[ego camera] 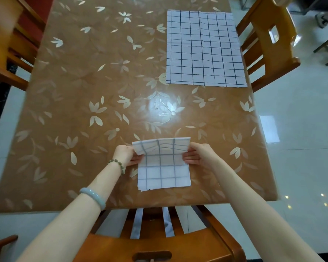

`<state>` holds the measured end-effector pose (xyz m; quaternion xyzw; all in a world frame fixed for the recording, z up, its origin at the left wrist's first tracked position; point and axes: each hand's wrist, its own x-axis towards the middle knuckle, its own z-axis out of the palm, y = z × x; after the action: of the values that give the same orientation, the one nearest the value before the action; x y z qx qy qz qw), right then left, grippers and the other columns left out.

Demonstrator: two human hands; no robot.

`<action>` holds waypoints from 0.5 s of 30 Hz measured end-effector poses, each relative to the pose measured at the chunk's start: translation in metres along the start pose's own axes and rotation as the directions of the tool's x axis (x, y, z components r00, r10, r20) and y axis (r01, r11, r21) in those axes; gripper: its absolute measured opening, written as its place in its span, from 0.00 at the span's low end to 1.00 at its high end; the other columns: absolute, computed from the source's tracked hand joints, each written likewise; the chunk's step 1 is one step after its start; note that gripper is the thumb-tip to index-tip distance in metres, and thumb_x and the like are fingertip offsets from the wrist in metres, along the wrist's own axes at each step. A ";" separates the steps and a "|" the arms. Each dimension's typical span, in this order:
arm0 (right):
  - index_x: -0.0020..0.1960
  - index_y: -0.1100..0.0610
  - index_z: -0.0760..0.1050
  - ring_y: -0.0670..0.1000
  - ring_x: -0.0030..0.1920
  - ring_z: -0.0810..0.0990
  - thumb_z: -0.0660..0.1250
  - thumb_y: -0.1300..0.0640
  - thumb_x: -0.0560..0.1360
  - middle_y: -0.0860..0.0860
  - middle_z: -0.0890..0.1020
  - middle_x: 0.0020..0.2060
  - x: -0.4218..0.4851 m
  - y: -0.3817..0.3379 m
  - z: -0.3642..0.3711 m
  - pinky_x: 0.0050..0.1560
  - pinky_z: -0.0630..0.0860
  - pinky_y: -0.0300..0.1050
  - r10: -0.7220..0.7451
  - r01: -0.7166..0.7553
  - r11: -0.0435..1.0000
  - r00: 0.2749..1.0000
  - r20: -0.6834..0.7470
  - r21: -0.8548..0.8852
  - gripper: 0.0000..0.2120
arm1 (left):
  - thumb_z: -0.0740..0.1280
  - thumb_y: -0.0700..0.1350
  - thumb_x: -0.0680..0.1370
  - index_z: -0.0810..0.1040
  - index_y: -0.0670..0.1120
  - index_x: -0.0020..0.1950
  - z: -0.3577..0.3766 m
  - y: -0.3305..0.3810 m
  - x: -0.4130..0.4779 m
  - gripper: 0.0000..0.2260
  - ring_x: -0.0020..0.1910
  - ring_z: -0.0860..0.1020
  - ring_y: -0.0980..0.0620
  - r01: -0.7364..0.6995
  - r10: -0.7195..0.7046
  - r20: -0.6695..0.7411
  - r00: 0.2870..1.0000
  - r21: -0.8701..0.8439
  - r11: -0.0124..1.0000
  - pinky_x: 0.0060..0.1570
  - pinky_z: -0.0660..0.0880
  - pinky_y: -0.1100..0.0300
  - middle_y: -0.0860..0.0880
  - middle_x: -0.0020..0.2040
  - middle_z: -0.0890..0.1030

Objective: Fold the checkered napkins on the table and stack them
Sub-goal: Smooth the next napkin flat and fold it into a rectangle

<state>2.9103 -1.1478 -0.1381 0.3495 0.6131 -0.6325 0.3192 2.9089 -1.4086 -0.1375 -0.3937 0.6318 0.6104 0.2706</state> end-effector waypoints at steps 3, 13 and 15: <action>0.46 0.66 0.79 0.54 0.39 0.84 0.72 0.64 0.71 0.59 0.84 0.37 -0.001 0.000 -0.002 0.43 0.82 0.47 -0.039 0.042 0.996 0.999 0.034 -0.083 0.06 | 0.67 0.30 0.74 0.80 0.36 0.40 -0.006 -0.010 0.004 0.05 0.44 0.82 0.42 -0.032 0.033 -0.015 0.999 0.048 0.998 0.45 0.82 0.51 0.37 0.46 0.82; 0.50 0.65 0.80 0.53 0.37 0.81 0.70 0.69 0.70 0.55 0.80 0.38 -0.001 0.010 0.005 0.35 0.81 0.41 -0.269 0.231 0.912 0.961 -0.069 -0.338 0.09 | 0.74 0.33 0.69 0.82 0.43 0.47 -0.013 -0.033 -0.005 0.10 0.44 0.81 0.49 -0.264 0.263 0.036 0.964 0.248 0.932 0.46 0.81 0.54 0.45 0.43 0.81; 0.48 0.60 0.81 0.52 0.39 0.82 0.70 0.65 0.70 0.54 0.82 0.39 0.000 0.014 0.006 0.33 0.80 0.39 -0.345 0.267 0.859 0.932 -0.109 -0.437 0.07 | 0.74 0.34 0.69 0.82 0.44 0.50 -0.011 -0.037 -0.005 0.12 0.44 0.81 0.50 -0.280 0.283 0.024 0.959 0.248 0.927 0.45 0.81 0.55 0.46 0.43 0.81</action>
<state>2.9216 -1.1549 -0.1452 0.2282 0.8077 -0.4956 0.2234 2.9442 -1.4170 -0.1526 -0.2655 0.7548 0.5566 0.2236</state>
